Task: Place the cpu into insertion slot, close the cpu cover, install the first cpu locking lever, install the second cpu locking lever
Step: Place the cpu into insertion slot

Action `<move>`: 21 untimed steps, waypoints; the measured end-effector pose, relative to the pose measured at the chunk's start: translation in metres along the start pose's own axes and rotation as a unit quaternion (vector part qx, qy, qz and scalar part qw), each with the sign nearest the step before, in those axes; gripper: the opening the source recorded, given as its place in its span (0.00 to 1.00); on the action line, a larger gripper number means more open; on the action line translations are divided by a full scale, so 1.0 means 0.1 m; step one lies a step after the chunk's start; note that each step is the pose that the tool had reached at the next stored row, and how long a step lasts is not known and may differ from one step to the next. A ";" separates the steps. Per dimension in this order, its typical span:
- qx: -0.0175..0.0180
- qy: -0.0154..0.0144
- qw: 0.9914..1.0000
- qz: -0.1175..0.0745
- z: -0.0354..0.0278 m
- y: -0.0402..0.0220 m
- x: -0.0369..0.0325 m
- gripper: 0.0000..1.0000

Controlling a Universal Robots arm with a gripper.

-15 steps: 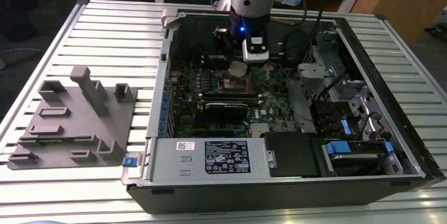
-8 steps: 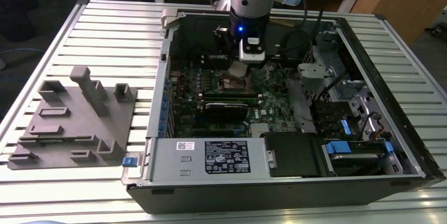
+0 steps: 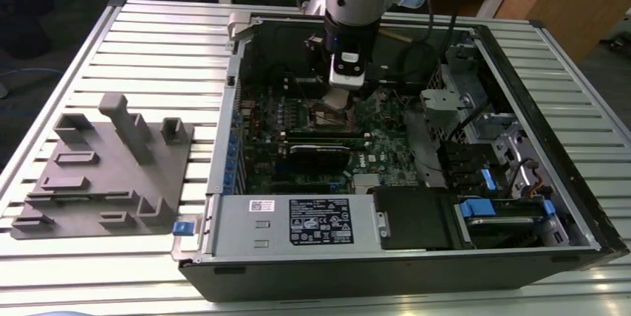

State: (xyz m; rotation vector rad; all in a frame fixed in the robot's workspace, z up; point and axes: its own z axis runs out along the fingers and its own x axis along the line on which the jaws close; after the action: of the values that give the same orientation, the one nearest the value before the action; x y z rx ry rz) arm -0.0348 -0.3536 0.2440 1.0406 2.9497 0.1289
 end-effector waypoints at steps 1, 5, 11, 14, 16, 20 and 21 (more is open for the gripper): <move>0.000 -0.001 1.000 0.010 0.000 0.000 0.000 0.54; 0.001 -0.005 0.999 0.045 0.001 0.000 0.000 0.54; 0.001 -0.010 0.995 0.099 0.004 -0.001 0.000 0.54; 0.001 -0.012 0.992 0.125 0.006 -0.001 0.000 0.54; 0.000 -0.014 0.990 0.144 0.008 -0.001 0.000 0.54; 0.000 -0.017 0.984 0.179 0.011 -0.001 0.000 0.54; 0.000 -0.017 0.982 0.188 0.012 -0.001 0.000 0.54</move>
State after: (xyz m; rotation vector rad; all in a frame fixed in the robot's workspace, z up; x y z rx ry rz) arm -0.0348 -0.3536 0.2428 1.5701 2.6864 0.1119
